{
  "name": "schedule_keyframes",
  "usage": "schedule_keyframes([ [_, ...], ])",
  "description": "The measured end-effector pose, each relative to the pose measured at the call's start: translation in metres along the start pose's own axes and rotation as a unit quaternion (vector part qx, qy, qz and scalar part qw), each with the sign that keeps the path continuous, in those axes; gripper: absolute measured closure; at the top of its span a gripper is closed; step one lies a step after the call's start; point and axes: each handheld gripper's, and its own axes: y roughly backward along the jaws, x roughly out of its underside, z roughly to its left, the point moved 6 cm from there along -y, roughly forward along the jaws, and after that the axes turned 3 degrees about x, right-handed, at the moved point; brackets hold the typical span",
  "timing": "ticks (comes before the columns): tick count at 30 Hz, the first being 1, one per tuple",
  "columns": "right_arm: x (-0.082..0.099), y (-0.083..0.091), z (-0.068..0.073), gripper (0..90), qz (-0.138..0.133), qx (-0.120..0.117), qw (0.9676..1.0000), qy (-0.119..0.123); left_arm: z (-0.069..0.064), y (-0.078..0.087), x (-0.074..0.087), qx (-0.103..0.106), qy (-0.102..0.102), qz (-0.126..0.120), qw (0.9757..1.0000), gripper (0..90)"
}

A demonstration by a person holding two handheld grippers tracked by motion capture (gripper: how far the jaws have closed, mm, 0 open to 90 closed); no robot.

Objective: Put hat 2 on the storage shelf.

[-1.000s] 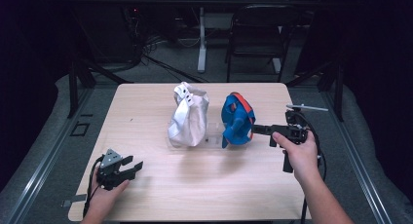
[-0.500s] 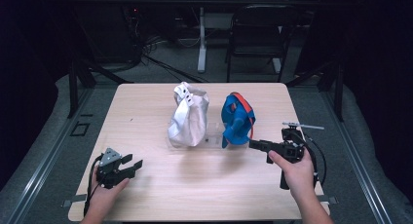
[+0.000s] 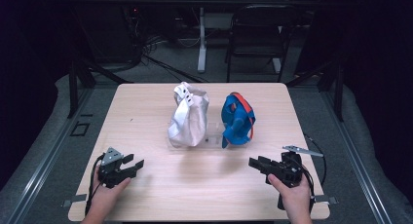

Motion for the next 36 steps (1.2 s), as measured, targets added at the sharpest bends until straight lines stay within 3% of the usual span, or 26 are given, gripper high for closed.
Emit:
schedule_keyframes([
  [3,0.009,-0.005,-0.008,47.0,-0.015,-0.015,0.9996,-0.017,0.0,0.0,0.0,-0.001,-0.003,0.001,1.0,48.1],
  [8,0.018,-0.009,-0.015,45.0,-0.018,-0.018,0.9994,-0.024,-0.002,-0.001,-0.001,-0.001,-0.005,-0.004,1.0,48.0],
  [12,0.027,-0.013,-0.019,45.0,-0.014,-0.012,0.9998,-0.004,-0.001,0.001,-0.001,0.0,-0.004,0.0,1.0,48.1],
  [27,0.04,-0.032,-0.014,48.7,0.01,-0.009,0.9997,0.021,-0.006,-0.002,-0.001,0.007,-0.013,0.002,0.9999,48.1],
  [32,0.038,-0.031,-0.016,51.8,0.011,-0.01,0.9998,0.014,-0.01,-0.003,-0.001,0.011,-0.017,0.005,0.9998,48.1],
  [36,0.034,-0.027,-0.02,52.2,-0.01,-0.011,0.9999,-0.004,-0.015,-0.004,-0.002,0.015,-0.025,0.005,0.9996,48.2],
])
